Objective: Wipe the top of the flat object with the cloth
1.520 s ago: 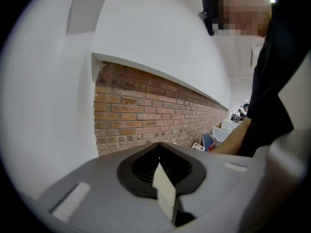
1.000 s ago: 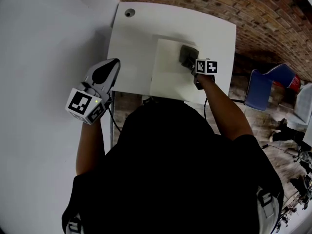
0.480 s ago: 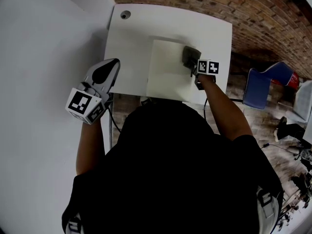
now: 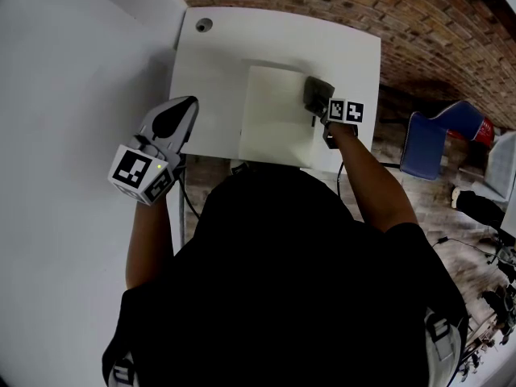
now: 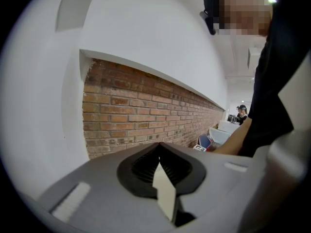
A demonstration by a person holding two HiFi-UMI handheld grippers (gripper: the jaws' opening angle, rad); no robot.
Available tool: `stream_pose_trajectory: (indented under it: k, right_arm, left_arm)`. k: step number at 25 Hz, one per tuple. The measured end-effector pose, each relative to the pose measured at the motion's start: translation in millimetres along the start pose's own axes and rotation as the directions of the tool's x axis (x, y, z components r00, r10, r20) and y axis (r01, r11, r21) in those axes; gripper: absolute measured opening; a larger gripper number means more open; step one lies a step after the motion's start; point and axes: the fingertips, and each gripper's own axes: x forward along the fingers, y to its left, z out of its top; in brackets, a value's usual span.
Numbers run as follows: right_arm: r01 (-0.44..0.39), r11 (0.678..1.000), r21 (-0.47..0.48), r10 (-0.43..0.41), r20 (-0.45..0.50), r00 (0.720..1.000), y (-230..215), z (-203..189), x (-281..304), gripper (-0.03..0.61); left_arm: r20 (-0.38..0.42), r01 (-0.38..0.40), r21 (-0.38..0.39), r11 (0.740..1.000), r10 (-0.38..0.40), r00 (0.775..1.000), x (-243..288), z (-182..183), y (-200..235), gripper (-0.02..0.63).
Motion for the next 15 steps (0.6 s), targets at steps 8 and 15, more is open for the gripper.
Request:
stream_pose_trajectory:
  k: [8, 15]
  right_arm:
    - [0.005, 1.000, -0.001, -0.005, -0.010, 1.000, -6.1, -3.8, -4.6, 0.011]
    - [-0.024, 0.999, -0.034, 0.024, 0.017, 1.000, 9.2, 3.8, -13.1, 0.011]
  left_arm:
    - [-0.003, -0.004, 0.002, 1.000, 0.004, 1.000, -2.2, 0.6, -5.2, 0.002]
    - [0.005, -0.010, 0.003, 1.000, 0.010, 1.000, -7.7, -0.4, -5.4, 0.002]
